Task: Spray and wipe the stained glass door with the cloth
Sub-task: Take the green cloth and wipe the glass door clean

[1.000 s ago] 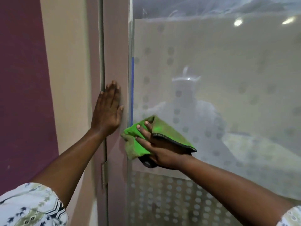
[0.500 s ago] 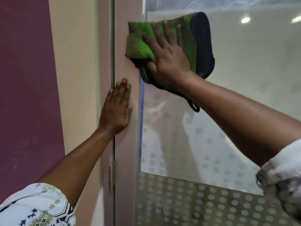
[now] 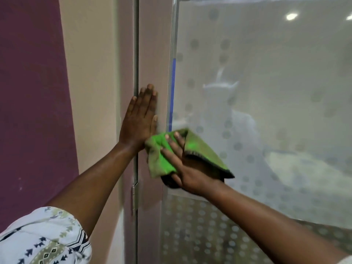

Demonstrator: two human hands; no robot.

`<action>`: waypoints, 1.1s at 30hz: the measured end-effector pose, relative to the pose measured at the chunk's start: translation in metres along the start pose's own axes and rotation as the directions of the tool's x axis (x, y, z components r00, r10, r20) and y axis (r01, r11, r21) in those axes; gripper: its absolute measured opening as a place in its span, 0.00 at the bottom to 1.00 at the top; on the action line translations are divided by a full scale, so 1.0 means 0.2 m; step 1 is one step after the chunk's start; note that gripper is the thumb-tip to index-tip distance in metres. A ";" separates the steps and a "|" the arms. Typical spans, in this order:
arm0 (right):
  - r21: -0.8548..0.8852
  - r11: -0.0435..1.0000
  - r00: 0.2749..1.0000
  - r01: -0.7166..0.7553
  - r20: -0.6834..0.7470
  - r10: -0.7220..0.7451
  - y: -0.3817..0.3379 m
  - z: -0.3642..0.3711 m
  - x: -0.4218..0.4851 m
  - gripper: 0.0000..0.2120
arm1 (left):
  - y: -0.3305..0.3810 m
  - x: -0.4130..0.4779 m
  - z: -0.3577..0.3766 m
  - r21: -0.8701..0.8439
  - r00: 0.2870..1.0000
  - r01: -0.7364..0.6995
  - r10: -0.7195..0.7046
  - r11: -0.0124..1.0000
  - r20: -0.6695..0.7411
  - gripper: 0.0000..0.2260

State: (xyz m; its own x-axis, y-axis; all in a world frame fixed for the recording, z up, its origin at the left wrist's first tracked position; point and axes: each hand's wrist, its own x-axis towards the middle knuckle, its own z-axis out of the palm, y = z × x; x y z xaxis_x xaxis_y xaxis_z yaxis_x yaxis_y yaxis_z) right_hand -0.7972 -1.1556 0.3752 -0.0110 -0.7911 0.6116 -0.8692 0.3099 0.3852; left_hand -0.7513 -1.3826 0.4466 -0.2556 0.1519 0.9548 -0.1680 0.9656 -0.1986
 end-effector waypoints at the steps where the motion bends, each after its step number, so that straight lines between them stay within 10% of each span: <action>1: -0.013 1.000 0.998 0.029 0.052 -0.028 -0.02 0.04 -0.07 0.32 | 0.00 0.00 0.00 -0.002 1.000 0.006 -0.006 1.000 0.001 0.29; 9: 0.084 0.961 0.915 0.264 0.294 -0.277 -0.09 0.25 -0.42 0.27 | 0.00 -0.01 0.01 0.000 1.000 0.009 -0.009 1.000 0.018 0.29; 13: 0.408 0.911 0.888 0.049 0.400 -0.227 -0.08 0.20 -0.40 0.23 | 0.00 -0.01 0.00 0.003 1.000 0.011 -0.011 1.000 0.016 0.28; 18: 0.322 0.947 0.882 0.011 0.443 -0.161 0.09 -0.06 -0.16 0.22 | 0.00 0.00 0.01 0.007 1.000 0.011 -0.011 1.000 0.017 0.28; 24: -0.032 0.984 0.984 0.175 0.045 -0.173 0.37 -0.54 0.29 0.23 | 0.00 0.00 0.01 -0.029 1.000 0.008 -0.008 1.000 0.002 0.29; 33: -0.055 0.945 0.895 -0.323 -0.343 0.286 0.43 -0.85 0.80 0.32 | 0.07 0.03 -0.03 -0.061 0.997 0.081 -0.080 0.995 0.018 0.29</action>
State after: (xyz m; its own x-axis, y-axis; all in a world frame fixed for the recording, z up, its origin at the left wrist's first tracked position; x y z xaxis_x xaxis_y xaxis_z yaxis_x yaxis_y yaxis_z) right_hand -0.7897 -1.1667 0.6234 -0.0890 -0.4384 0.8943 -0.7902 0.5777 0.2046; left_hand -0.7485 -1.3673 0.4517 -0.2589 0.0705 0.9633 -0.1301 0.9857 -0.1071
